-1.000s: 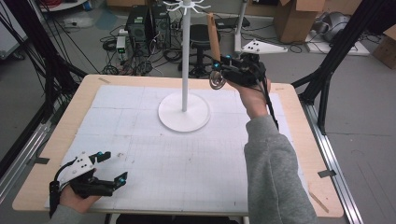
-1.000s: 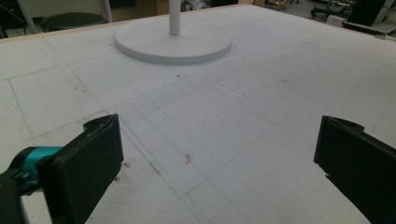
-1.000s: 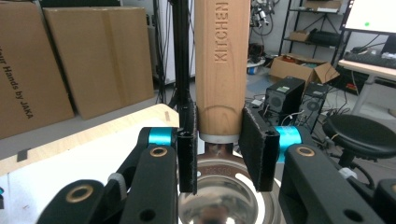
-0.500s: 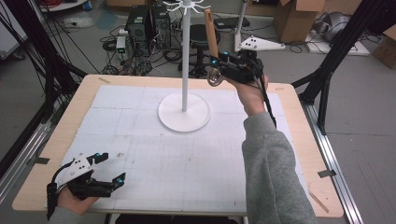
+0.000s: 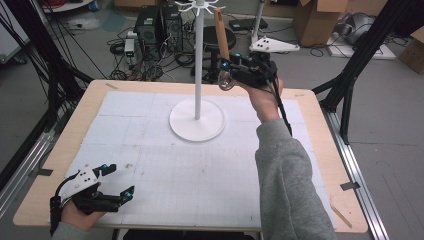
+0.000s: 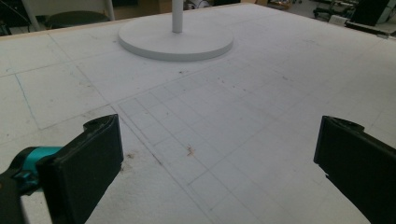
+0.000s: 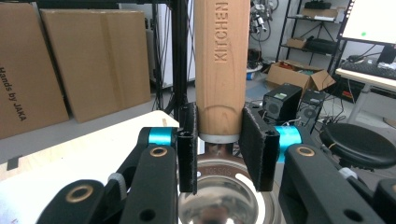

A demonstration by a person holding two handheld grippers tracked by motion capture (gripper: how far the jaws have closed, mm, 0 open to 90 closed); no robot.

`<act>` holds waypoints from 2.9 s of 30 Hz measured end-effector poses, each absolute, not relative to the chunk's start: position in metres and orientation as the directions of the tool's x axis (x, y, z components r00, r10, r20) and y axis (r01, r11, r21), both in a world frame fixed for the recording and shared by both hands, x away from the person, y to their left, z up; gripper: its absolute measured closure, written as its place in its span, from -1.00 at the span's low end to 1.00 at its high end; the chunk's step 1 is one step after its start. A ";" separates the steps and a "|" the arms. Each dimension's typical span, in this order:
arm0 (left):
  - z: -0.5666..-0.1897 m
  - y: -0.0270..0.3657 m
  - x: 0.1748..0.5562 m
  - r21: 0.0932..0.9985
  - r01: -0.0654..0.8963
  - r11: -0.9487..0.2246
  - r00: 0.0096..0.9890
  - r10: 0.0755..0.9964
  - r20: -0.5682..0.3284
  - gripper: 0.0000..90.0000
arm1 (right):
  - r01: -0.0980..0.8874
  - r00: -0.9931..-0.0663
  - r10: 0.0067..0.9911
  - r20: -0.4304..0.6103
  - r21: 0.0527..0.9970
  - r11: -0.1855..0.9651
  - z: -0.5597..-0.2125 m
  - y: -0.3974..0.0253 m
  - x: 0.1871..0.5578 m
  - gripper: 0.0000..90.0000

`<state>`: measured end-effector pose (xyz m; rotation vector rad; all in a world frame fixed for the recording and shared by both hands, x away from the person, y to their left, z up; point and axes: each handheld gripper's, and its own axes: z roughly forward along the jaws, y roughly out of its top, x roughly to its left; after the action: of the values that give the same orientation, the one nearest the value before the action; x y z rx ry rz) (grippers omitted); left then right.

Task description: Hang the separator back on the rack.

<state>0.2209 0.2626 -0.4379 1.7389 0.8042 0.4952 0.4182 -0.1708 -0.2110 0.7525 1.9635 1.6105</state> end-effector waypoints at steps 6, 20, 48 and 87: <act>-0.438 0.264 0.221 0.948 0.272 -0.164 0.679 0.731 -0.068 -0.96 | 0.113 -0.723 0.691 -0.028 0.981 0.158 -0.212 -0.171 0.420 0.55; -0.439 0.266 0.220 0.949 0.272 -0.159 0.678 0.732 -0.072 -0.96 | 0.122 -0.713 0.700 -0.028 0.979 0.164 -0.212 -0.167 0.425 0.55; -0.441 0.269 0.222 0.945 0.289 -0.151 0.676 0.731 -0.090 -0.96 | 0.135 -0.697 0.716 -0.027 0.977 0.168 -0.220 -0.157 0.435 0.54; -0.441 0.266 0.226 0.947 0.286 -0.144 0.687 0.720 -0.097 -0.96 | 0.098 -0.738 0.674 -0.042 0.981 0.168 -0.236 -0.159 0.422 -0.23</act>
<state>0.2260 0.2657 -0.4406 1.7253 0.8124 0.4613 0.4218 -0.1594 -0.2364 0.7279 1.9757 1.6030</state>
